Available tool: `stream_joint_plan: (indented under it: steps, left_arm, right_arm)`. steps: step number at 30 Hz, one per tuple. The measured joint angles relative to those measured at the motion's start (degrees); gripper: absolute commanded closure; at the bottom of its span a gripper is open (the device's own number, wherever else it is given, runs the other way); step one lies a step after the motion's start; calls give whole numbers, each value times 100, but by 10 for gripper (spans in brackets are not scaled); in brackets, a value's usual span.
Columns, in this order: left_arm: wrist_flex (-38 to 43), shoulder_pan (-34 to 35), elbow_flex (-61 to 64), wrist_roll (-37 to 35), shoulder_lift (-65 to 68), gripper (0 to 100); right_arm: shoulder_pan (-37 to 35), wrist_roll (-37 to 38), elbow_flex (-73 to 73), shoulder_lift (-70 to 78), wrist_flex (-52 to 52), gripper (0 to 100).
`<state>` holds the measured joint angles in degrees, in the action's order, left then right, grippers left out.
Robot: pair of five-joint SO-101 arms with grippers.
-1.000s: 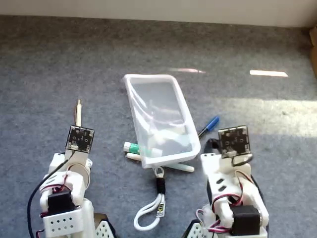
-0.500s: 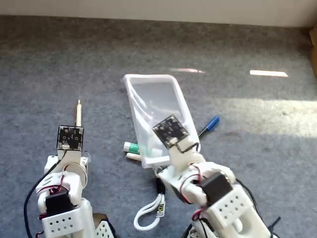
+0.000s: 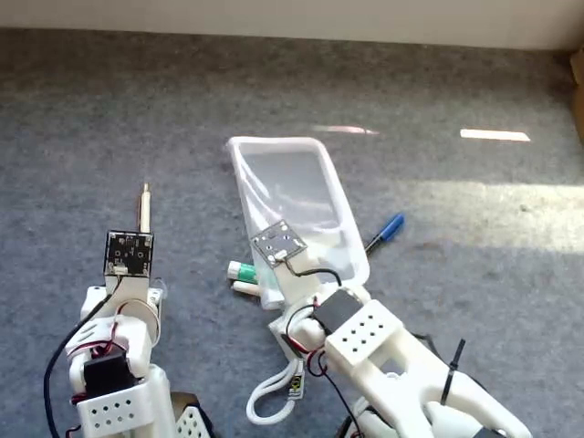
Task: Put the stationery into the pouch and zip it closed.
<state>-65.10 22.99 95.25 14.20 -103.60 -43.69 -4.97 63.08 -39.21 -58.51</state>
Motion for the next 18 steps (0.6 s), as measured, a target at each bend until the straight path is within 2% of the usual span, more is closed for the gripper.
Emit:
stream_joint_plan:
  steps: [8, 12, 18]
  left_arm:
    - [0, -9, 0, 0, 0, 808]
    - [0, -9, 0, 0, 0, 808]
    - [0, -9, 0, 0, 0, 808]
  right_arm:
    - [-510, -62, 79, 396, 149, 854]
    - [-563, -62, 431, 651, 580, 854]
    - [-571, -62, 475, 677, 651, 870]
